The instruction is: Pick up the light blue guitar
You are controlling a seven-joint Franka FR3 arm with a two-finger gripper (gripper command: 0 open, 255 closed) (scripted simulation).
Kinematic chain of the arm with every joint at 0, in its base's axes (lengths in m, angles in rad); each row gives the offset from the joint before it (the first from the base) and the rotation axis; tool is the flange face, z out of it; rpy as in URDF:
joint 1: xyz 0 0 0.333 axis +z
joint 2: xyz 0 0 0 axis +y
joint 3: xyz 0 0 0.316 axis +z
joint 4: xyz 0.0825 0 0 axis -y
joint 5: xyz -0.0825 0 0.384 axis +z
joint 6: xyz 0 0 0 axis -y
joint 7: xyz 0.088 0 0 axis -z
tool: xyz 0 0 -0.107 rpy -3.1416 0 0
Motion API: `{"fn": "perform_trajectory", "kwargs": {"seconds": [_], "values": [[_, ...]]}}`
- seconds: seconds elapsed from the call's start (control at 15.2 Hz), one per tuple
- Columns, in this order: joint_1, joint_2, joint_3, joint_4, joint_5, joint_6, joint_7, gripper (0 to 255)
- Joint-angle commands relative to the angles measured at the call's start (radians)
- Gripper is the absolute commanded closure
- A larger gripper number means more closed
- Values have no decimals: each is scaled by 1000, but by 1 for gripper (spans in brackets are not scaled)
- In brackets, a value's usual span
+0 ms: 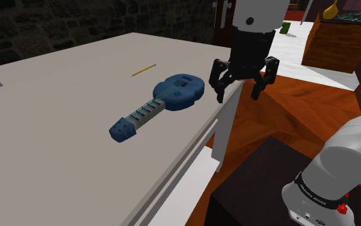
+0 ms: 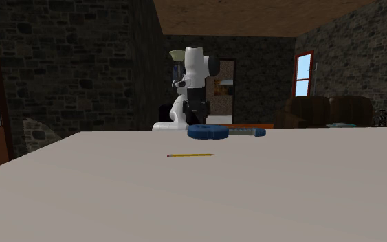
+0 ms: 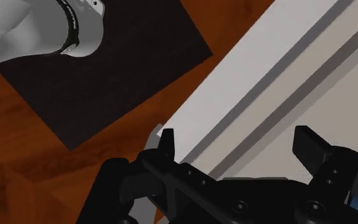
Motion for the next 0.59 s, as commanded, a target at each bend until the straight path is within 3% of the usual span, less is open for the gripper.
{"fn": "perform_trajectory", "kwargs": {"seconds": [0.0,0.53], "values": [[-34,25,55,42,46,15,126,0],[-225,171,291,259,145,105,589,0]]}}
